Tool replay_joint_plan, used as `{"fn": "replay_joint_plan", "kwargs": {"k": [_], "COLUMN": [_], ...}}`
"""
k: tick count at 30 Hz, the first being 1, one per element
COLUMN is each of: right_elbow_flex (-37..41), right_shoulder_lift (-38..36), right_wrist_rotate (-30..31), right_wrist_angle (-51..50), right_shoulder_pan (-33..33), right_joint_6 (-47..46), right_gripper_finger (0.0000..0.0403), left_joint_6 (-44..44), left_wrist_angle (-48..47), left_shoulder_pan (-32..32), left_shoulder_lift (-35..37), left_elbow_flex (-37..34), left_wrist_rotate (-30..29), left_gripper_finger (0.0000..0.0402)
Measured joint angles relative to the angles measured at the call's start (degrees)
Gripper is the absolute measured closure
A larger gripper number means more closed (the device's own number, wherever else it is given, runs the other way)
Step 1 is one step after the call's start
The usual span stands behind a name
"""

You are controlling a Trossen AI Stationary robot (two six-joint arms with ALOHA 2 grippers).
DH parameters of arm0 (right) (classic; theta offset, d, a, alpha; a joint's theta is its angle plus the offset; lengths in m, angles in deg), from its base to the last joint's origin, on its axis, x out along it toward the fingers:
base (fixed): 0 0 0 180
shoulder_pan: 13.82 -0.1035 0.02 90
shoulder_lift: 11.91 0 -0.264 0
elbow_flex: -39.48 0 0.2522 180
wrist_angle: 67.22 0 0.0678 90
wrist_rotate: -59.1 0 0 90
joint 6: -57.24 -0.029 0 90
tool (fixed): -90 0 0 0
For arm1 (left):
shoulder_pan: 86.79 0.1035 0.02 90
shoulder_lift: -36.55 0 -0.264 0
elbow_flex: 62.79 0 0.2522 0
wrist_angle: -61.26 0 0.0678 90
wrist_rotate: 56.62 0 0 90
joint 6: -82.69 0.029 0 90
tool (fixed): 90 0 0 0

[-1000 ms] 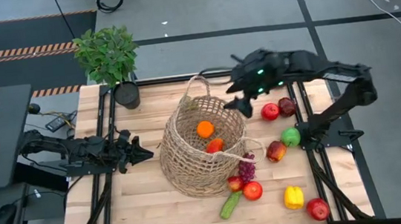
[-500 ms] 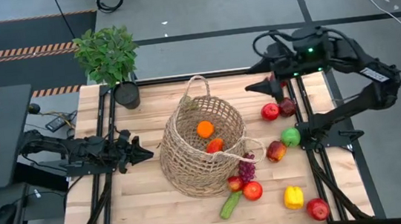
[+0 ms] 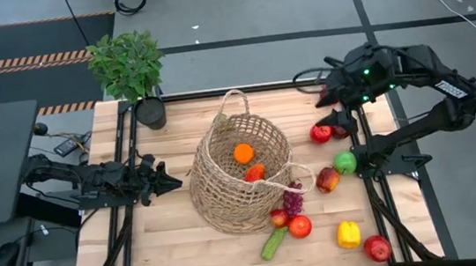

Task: Build produce basket
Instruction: Put the red apple into the brown basket

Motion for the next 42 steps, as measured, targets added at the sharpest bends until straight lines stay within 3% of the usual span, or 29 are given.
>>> {"fn": "replay_joint_plan", "kwargs": {"k": [7, 19, 28, 32, 38, 42], "right_elbow_flex": [7.4, 22.8, 24.3, 24.3, 24.3, 24.3], "right_shoulder_lift": [-1.5, -4.1, -4.2, -3.3, -0.7, 0.2], "right_wrist_rotate": [0.5, 0.6, 3.5, 9.9, 12.9, 9.5], "right_wrist_angle": [-1.3, 12.4, 11.6, 10.2, 4.8, 3.6], "right_shoulder_pan": [-0.6, -3.1, -4.6, -4.4, 0.8, 7.5], "right_joint_6": [-4.7, -15.8, -16.2, -14.9, -12.3, -8.1], "right_gripper_finger": [0.0097, 0.0097, 0.0097, 0.0097, 0.0097, 0.0097], "left_joint_6": [0.0, 0.0, 0.0, 0.0, 0.0, 0.0], "left_wrist_angle": [0.0, 0.0, 0.0, 0.0, 0.0, 0.0], "left_shoulder_pan": [0.0, 0.0, 0.0, 0.0, 0.0, 0.0], "left_shoulder_lift": [0.0, 0.0, 0.0, 0.0, 0.0, 0.0], "left_elbow_flex": [0.0, 0.0, 0.0, 0.0, 0.0, 0.0], "left_wrist_rotate": [0.0, 0.0, 0.0, 0.0, 0.0, 0.0], "left_gripper_finger": [0.0339, 0.0342, 0.0343, 0.0343, 0.0339, 0.0343]}}
